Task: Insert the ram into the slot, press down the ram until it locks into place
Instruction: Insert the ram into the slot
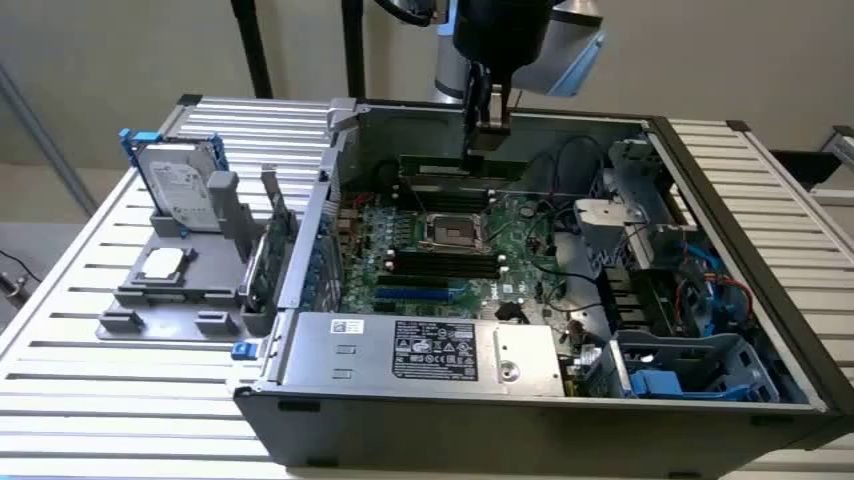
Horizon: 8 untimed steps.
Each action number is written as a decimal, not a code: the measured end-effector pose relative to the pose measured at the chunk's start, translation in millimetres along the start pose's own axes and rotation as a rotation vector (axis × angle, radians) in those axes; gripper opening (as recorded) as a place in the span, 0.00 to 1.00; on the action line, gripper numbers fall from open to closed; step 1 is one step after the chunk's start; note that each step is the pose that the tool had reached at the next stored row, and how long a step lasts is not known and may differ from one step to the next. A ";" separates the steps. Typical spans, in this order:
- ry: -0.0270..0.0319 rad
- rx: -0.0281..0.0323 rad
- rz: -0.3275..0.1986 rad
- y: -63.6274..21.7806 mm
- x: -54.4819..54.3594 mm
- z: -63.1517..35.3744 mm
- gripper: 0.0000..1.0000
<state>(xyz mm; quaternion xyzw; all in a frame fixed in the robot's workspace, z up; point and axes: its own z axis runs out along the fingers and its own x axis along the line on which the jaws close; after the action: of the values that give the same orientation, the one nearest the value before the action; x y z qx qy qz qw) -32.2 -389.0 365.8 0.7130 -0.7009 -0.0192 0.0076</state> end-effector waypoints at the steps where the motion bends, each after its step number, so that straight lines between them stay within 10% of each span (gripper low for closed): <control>1: 0.0000 0.0000 0.000 0.0 0.0 0.0 0.13; 8: 0.0000 0.0000 0.001 0.0 0.0 0.0 0.13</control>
<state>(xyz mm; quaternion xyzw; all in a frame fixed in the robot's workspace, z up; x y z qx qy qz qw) -32.2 -389.0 365.8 0.7128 -0.7011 -0.0192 0.0076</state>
